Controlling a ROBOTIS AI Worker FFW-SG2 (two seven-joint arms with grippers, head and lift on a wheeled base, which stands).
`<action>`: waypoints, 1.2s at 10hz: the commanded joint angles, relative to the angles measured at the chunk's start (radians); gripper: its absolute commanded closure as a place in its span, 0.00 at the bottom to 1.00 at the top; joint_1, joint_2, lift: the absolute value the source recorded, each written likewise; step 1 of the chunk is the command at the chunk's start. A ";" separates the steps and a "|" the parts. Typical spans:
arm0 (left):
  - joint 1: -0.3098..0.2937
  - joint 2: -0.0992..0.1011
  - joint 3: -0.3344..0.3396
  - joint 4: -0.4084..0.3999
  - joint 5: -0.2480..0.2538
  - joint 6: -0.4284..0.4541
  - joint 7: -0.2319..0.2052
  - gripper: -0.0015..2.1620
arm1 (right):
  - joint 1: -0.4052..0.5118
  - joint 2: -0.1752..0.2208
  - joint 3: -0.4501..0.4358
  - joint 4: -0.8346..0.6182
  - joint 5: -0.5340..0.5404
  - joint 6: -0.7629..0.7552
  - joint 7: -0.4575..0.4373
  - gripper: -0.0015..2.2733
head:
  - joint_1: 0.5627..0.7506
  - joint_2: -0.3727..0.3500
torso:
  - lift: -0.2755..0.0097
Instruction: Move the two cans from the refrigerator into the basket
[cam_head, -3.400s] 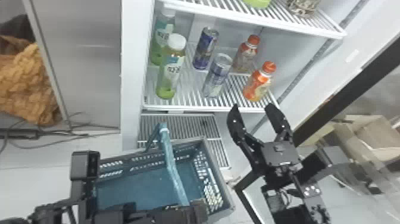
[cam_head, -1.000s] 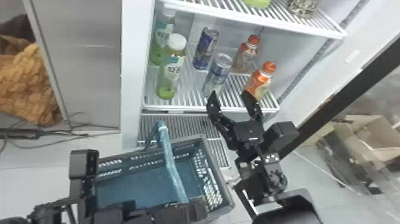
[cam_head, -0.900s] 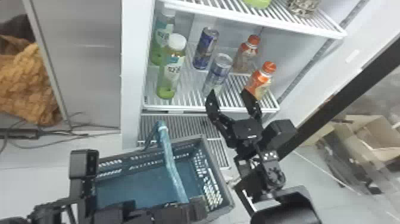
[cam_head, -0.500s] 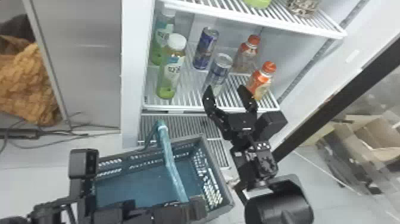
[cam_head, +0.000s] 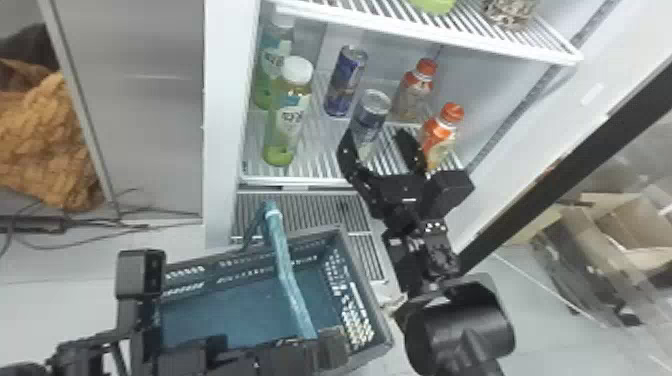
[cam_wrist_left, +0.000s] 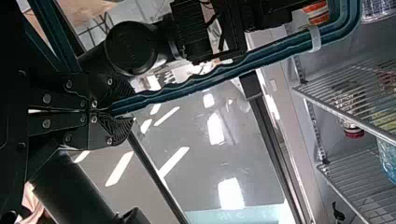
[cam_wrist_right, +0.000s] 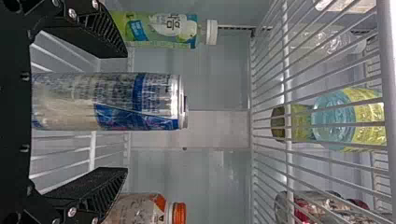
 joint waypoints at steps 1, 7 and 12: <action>0.001 0.000 0.000 0.000 0.000 0.000 0.000 0.54 | -0.031 -0.004 0.015 0.025 -0.008 -0.001 0.000 0.06 | 0.70 0.03 | 0.00; 0.001 -0.002 0.000 0.000 0.004 -0.005 0.001 0.54 | -0.083 -0.010 0.043 0.059 -0.057 -0.001 0.001 0.33 | 0.70 0.03 | 0.00; 0.001 -0.003 0.002 0.000 0.004 -0.007 0.001 0.54 | -0.046 -0.014 0.041 -0.034 -0.097 -0.013 0.001 0.35 | 0.70 0.03 | 0.00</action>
